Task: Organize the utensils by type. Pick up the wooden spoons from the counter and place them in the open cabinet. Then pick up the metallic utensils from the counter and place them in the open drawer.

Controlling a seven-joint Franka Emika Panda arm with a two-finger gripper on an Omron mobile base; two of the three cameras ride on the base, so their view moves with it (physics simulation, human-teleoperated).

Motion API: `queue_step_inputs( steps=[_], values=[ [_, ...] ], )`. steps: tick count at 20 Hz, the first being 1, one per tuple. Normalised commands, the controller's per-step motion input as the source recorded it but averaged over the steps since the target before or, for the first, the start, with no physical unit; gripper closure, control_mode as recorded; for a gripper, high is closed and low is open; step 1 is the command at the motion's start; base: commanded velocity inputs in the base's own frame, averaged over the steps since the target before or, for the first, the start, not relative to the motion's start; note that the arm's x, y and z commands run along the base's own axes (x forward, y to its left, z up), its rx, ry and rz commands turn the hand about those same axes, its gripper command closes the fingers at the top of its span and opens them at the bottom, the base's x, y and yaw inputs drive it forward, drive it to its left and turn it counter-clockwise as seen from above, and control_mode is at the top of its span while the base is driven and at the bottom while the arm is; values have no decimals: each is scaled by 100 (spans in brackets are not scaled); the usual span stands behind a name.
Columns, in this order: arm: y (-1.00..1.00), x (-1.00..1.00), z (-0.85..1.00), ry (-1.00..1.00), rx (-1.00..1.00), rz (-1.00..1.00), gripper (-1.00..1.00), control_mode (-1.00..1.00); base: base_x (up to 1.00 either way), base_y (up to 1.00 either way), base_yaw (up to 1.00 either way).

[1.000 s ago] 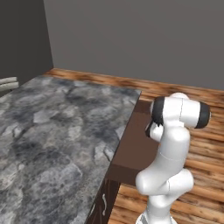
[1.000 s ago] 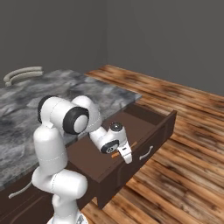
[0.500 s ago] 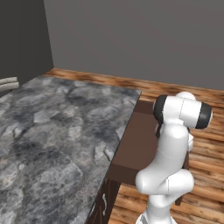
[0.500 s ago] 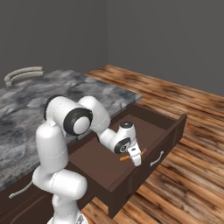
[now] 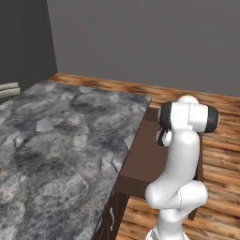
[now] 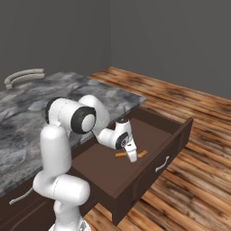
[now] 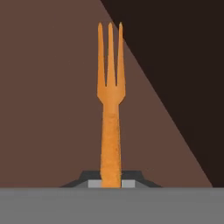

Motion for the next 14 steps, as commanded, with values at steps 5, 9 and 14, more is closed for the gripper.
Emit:
queue_step_inputs(
  steps=[5,9,14],
  values=[
    [5,62,-49,20,4,0,100,-100,0,0,0],
    [-8,47,-35,15,8,0,100,-100,0,0,0],
    [-14,24,-20,7,9,3,-100,-100,0,0,0]
  ],
)
